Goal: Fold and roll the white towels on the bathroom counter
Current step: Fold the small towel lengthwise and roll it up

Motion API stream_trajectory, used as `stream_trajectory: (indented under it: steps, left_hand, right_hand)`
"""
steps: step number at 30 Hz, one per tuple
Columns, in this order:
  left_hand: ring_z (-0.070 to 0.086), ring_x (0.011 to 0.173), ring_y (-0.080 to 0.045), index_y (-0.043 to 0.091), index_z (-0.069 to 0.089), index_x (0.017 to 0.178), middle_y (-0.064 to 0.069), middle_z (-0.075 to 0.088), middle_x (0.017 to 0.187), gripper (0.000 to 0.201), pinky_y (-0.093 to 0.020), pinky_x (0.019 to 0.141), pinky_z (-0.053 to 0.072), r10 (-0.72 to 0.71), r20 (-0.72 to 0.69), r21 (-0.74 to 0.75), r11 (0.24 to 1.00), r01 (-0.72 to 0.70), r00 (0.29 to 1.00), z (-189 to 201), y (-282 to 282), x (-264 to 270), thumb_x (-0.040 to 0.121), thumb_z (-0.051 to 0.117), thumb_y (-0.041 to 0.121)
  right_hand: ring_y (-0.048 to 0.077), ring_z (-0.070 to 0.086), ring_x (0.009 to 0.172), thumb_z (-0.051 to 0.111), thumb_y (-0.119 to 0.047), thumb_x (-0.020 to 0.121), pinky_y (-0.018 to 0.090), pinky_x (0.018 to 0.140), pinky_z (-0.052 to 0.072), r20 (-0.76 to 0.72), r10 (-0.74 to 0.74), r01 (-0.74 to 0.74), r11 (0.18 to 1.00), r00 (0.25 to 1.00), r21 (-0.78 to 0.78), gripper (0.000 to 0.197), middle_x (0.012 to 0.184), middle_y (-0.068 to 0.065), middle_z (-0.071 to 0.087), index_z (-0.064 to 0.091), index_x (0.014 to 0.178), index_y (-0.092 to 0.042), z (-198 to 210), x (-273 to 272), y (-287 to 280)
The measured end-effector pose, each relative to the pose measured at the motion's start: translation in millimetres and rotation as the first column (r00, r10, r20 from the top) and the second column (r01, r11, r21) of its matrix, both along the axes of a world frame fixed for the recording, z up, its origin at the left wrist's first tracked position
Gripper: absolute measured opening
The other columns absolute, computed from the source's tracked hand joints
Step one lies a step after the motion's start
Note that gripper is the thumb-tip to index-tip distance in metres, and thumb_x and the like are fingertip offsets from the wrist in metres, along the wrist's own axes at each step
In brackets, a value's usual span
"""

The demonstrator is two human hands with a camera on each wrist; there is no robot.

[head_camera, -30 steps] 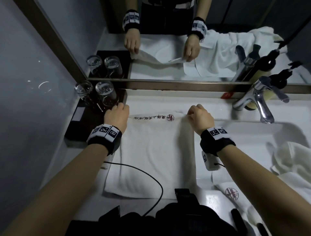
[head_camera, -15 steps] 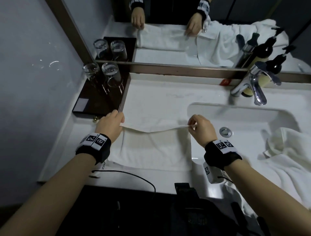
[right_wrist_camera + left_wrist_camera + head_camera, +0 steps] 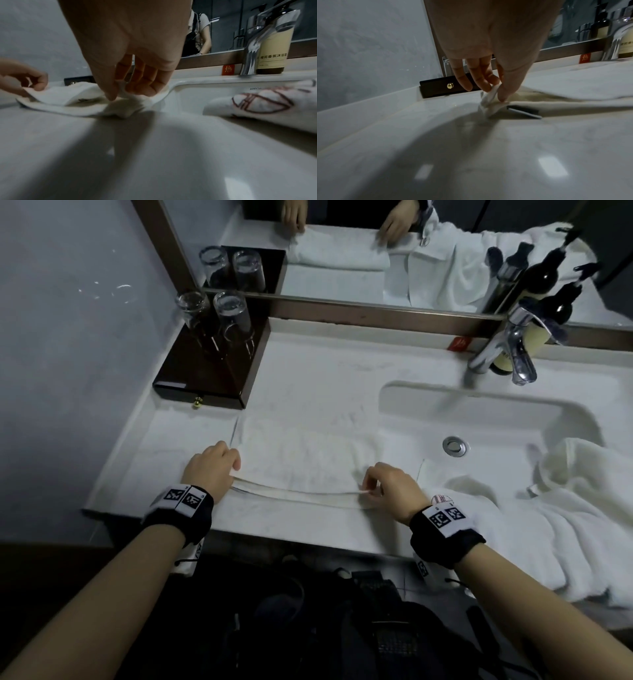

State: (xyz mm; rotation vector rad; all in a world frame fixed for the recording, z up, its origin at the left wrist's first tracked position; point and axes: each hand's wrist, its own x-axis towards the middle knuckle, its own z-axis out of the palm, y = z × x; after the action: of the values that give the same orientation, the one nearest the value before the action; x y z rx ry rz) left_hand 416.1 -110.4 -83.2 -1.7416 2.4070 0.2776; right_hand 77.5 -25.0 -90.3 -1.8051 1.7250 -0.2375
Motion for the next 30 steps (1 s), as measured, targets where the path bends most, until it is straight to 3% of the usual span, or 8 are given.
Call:
stream_trajectory:
  steps: [5,10,13,17,20,23,26,30]
  left_hand:
    - [0.05,0.097,-0.022,0.017,0.053,0.098,-0.003,0.05,0.104,0.022,-0.031,0.077,0.038,0.014,0.041,0.015,1.0,-0.015,0.999,-7.5,7.2,1.1,0.081,0.056,0.005]
    - [0.052,0.097,-0.027,0.011,0.048,0.108,-0.008,0.048,0.111,0.029,-0.037,0.072,0.043,0.176,-0.079,0.005,0.984,-0.176,0.981,-12.0,6.8,-0.6,0.081,0.059,0.013]
    - [0.054,0.102,-0.028,0.01,0.047,0.111,-0.009,0.052,0.114,0.037,-0.039,0.077,0.044,0.271,-0.094,0.04,0.962,-0.268,0.958,-13.7,4.0,2.8,0.081,0.064,0.023]
    - [0.055,0.091,-0.026,0.015,0.051,0.098,-0.004,0.059,0.1,0.023,-0.035,0.073,0.04,0.187,-0.149,-0.003,0.982,-0.189,0.971,-9.7,-1.2,9.1,0.079,0.062,0.01]
    - [0.052,0.082,-0.027,0.015,0.051,0.085,-0.004,0.057,0.086,0.025,-0.033,0.068,0.034,0.082,-0.21,-0.145,0.983,-0.114,0.974,0.7,-4.4,13.7,0.07,0.063,-0.002]
    - [0.052,0.076,-0.028,0.013,0.054,0.078,-0.004,0.053,0.079,0.031,-0.037,0.068,0.037,-0.044,-0.195,-0.218,0.976,0.0,0.98,6.1,-0.5,20.8,0.058,0.068,-0.005]
    - [0.054,0.082,-0.028,0.015,0.059,0.08,-0.004,0.054,0.085,0.028,-0.035,0.071,0.036,-0.133,-0.073,-0.11,0.986,0.125,0.988,-3.4,10.7,27.2,0.06,0.072,0.001]
    - [0.048,0.098,-0.022,0.02,0.055,0.092,0.0,0.047,0.101,0.027,-0.029,0.078,0.032,-0.026,-0.051,0.071,0.997,0.029,0.998,-18.6,16.4,31.6,0.072,0.06,0.004]
  right_hand:
    - [0.021,0.058,0.087,0.064,-0.019,0.081,0.03,0.076,0.045,-0.11,0.061,-0.053,0.995,0.992,0.081,0.008,0.102,-0.003,0.057,0.064,0.089,-0.021,-6.5,5.5,6.7]
    - [0.022,0.06,0.089,0.063,-0.019,0.081,0.031,0.072,0.046,-0.154,0.068,-0.055,0.994,0.986,0.09,0.008,0.101,-0.003,0.058,0.065,0.088,-0.021,-6.4,7.4,4.5]
    - [0.027,0.059,0.086,0.061,-0.016,0.08,0.028,0.066,0.04,-0.142,0.028,-0.02,0.998,0.989,0.06,0.009,0.101,0.001,0.056,0.063,0.089,-0.017,-9.3,10.7,8.6]
    - [0.03,0.058,0.078,0.062,-0.015,0.077,0.032,0.063,0.042,-0.099,-0.042,0.041,0.999,0.994,-0.008,0.012,0.095,0.003,0.055,0.056,0.087,-0.013,-4.5,14.1,11.2]
    - [0.027,0.054,0.072,0.063,-0.012,0.074,0.038,0.063,0.046,-0.048,-0.085,0.079,0.992,0.995,-0.102,0.015,0.086,0.0,0.054,0.052,0.083,-0.015,5.5,13.2,12.7]
    - [0.026,0.054,0.071,0.061,-0.012,0.073,0.037,0.059,0.043,-0.08,-0.029,0.018,0.991,0.996,-0.132,0.015,0.083,-0.002,0.052,0.049,0.081,-0.016,9.1,11.6,18.6]
    - [0.029,0.058,0.081,0.06,-0.017,0.077,0.036,0.06,0.042,-0.209,0.026,-0.039,0.997,0.978,-0.061,0.012,0.094,0.004,0.056,0.054,0.087,-0.014,1.9,13.0,25.7]
    - [0.029,0.062,0.084,0.059,-0.029,0.082,0.031,0.059,0.038,-0.252,0.04,-0.054,0.997,0.967,-0.048,0.015,0.1,0.002,0.058,0.061,0.089,-0.015,-7.2,15.8,29.0]
